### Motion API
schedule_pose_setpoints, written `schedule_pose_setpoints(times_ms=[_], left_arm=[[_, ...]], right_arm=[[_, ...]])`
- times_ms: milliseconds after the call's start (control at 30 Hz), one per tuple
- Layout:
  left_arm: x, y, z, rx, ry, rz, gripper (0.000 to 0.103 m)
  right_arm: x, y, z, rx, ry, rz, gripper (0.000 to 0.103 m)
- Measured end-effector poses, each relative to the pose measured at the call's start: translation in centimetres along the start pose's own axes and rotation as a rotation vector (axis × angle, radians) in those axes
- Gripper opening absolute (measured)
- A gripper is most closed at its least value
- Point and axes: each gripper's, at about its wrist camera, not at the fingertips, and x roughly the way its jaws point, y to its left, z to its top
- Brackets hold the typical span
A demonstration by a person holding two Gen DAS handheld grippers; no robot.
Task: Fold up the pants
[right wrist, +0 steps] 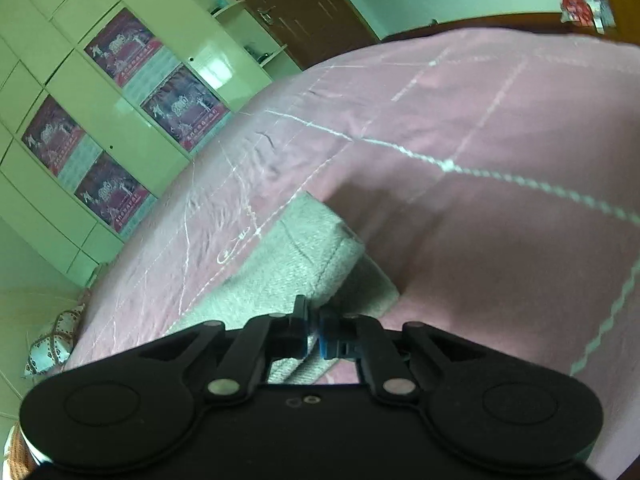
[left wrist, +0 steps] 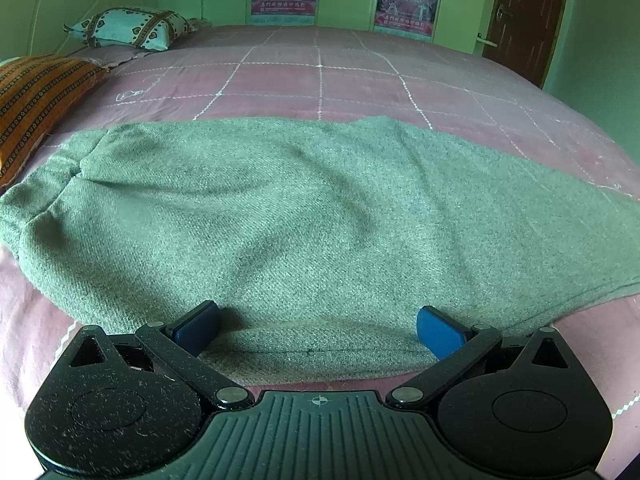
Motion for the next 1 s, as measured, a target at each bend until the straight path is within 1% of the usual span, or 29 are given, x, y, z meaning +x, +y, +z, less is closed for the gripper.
schedule_pose_setpoints(times_ms=[33, 67, 100, 133, 167, 200, 233, 267, 300, 333, 367, 467, 500, 533, 600, 667, 733, 767, 800, 833, 867, 933, 967, 1000], left_arm=[[0.0, 0.0, 0.0, 0.000, 0.000, 0.001, 0.103], [0.1, 0.0, 0.0, 0.001, 0.000, 0.003, 0.103], [0.1, -0.1, 0.0, 0.003, 0.001, 0.005, 0.103], [0.1, -0.1, 0.0, 0.005, 0.001, 0.007, 0.103], [0.1, -0.1, 0.0, 0.005, 0.000, 0.006, 0.103], [0.0, -0.1, 0.0, 0.003, -0.001, 0.003, 0.103], [0.0, 0.0, -0.1, 0.000, -0.002, 0.000, 0.103], [0.0, 0.0, -0.1, -0.002, -0.003, -0.001, 0.103], [0.1, 0.0, 0.0, -0.001, -0.002, 0.002, 0.103], [0.2, -0.1, 0.0, 0.002, -0.002, 0.006, 0.103], [0.2, -0.2, -0.1, 0.004, -0.004, 0.009, 0.103], [0.1, -0.2, -0.1, 0.001, -0.012, 0.010, 0.103], [0.0, -0.1, 0.0, -0.005, -0.020, 0.007, 0.103], [-0.4, 0.0, -0.1, -0.015, -0.035, 0.003, 0.103], [-1.4, 0.4, -0.1, -0.044, -0.090, -0.004, 0.103], [-2.6, 1.0, -0.2, -0.078, -0.163, 0.011, 0.103], [-3.0, 1.7, 0.0, -0.100, -0.200, 0.033, 0.103], [-2.7, 2.0, 0.1, -0.102, -0.185, 0.055, 0.103], [-2.0, 2.4, 0.3, -0.109, -0.136, 0.079, 0.103], [-0.9, 2.8, 0.4, -0.119, -0.067, 0.096, 0.103], [-0.3, 2.9, 0.5, -0.119, -0.041, 0.101, 0.103], [0.1, 2.4, 0.7, -0.096, -0.037, 0.118, 0.103], [0.3, 2.2, 0.7, -0.082, -0.031, 0.128, 0.103], [0.4, 2.1, 0.6, -0.073, -0.031, 0.133, 0.103]], right_arm=[[-0.5, 0.3, 0.1, 0.010, -0.010, 0.026, 0.000], [-0.1, 0.5, 0.1, 0.010, 0.000, 0.015, 0.000], [0.5, 0.3, 0.2, 0.013, 0.023, -0.009, 0.000], [1.3, -0.3, 0.2, 0.029, 0.069, -0.037, 0.004], [1.7, -1.1, 0.1, 0.059, 0.102, -0.060, 0.006], [1.1, -1.8, 0.1, 0.085, 0.080, -0.029, 0.006], [-0.3, -2.2, 0.0, 0.090, 0.028, -0.009, 0.008], [-1.2, -2.4, -0.1, 0.091, 0.001, -0.019, 0.009], [-1.8, -2.8, -0.2, 0.106, -0.012, -0.024, 0.006], [-2.3, -3.5, -0.2, 0.140, -0.017, -0.018, 0.005], [-2.2, -3.9, -0.3, 0.152, -0.003, -0.026, 0.002], [-1.0, -4.8, -0.4, 0.184, 0.044, -0.046, 0.002], [-0.8, -5.1, -0.6, 0.197, 0.047, -0.043, 0.002], [-0.5, -5.2, -0.6, 0.204, 0.047, -0.033, 0.002], [0.5, -5.0, -0.7, 0.225, 0.064, -0.012, 0.002], [1.2, -5.1, -0.5, 0.244, 0.075, 0.004, 0.003], [1.5, -5.1, -0.5, 0.245, 0.078, 0.008, 0.003], [1.8, -5.0, -0.5, 0.239, 0.077, 0.013, 0.004], [1.7, -5.0, -0.5, 0.233, 0.075, 0.016, 0.005], [1.7, -4.9, -0.6, 0.225, 0.068, 0.014, 0.004], [1.6, -4.7, -0.6, 0.213, 0.062, 0.010, 0.002], [0.9, -3.9, -0.3, 0.163, 0.040, -0.016, 0.000], [-0.3, -3.4, 0.0, 0.134, -0.008, -0.009, 0.000], [-1.6, -3.0, 0.3, 0.110, -0.062, -0.022, 0.000]])
